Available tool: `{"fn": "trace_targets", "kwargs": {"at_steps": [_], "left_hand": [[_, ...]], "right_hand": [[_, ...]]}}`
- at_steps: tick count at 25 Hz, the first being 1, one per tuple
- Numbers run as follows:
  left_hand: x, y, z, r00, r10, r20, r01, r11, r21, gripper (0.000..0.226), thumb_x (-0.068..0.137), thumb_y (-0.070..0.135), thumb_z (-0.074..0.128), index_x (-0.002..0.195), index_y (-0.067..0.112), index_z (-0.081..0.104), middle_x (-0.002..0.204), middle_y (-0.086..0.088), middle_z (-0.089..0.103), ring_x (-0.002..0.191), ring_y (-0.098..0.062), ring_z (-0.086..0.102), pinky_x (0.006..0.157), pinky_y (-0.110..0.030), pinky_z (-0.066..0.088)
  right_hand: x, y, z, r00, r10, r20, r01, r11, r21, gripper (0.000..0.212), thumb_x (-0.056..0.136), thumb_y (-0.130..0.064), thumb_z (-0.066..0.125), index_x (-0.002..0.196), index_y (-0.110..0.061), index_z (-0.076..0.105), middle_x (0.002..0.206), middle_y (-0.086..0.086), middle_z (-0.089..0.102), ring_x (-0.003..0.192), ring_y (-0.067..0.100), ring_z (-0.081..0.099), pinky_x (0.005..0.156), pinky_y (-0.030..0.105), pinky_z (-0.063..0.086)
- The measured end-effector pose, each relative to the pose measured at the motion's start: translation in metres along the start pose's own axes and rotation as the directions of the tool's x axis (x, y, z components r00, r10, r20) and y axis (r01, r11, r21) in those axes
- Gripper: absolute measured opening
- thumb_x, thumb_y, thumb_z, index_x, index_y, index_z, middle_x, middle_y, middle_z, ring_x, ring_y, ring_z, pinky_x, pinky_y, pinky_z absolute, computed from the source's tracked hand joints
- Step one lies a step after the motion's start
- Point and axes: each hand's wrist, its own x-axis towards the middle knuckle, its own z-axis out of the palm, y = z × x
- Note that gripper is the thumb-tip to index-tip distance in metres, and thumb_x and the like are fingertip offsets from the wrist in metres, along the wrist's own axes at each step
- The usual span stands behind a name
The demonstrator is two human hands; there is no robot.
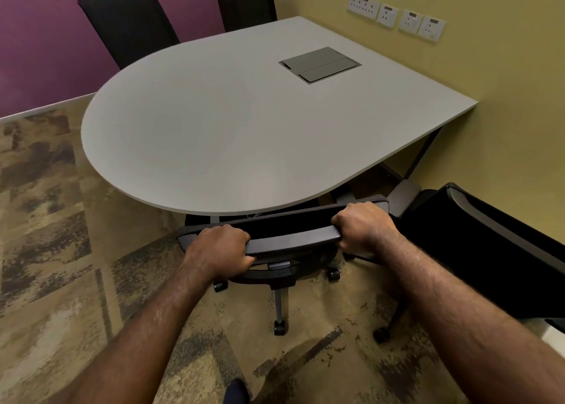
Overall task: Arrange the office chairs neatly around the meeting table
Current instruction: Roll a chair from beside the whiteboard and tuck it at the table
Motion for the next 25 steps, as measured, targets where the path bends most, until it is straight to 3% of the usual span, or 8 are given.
{"fn": "trace_targets", "kwargs": {"at_steps": [9, 19, 25], "left_hand": [[-0.004, -0.014, 0.004, 1.000, -0.006, 0.011, 0.005, 1.000, 0.023, 0.016, 0.074, 0.050, 0.052, 0.070, 0.034, 0.051, 0.058, 0.014, 0.049, 0.053, -0.001, 0.044, 0.053, -0.028, 0.034], [-0.030, -0.015, 0.007, 1.000, -0.007, 0.014, 0.006, 0.999, 0.037, 0.017, 0.074, 0.045, 0.055, 0.076, 0.030, 0.061, 0.063, 0.012, 0.055, 0.060, -0.010, 0.052, 0.058, -0.030, 0.040], [-0.060, -0.014, 0.014, 1.000, 0.023, 0.017, -0.024, 0.999, 0.035, 0.016, 0.071, 0.048, 0.051, 0.072, 0.032, 0.054, 0.061, 0.013, 0.053, 0.059, -0.011, 0.053, 0.058, -0.030, 0.040]], "right_hand": [[0.002, -0.009, 0.013, 0.999, -0.034, -0.018, 0.034, 0.999, 0.030, 0.020, 0.072, -0.036, 0.064, 0.067, -0.032, 0.046, 0.054, -0.014, 0.042, 0.049, 0.002, 0.037, 0.044, 0.023, 0.025], [-0.023, -0.038, 0.017, 1.000, -0.001, -0.021, 0.002, 0.999, 0.044, 0.020, 0.069, -0.034, 0.066, 0.066, -0.031, 0.046, 0.054, -0.014, 0.043, 0.047, 0.001, 0.038, 0.042, 0.021, 0.024], [-0.047, -0.060, 0.022, 1.000, 0.005, -0.026, -0.005, 1.000, -0.003, 0.021, 0.069, -0.035, 0.063, 0.063, -0.029, 0.044, 0.051, -0.013, 0.040, 0.044, 0.003, 0.035, 0.041, 0.022, 0.023]]}}
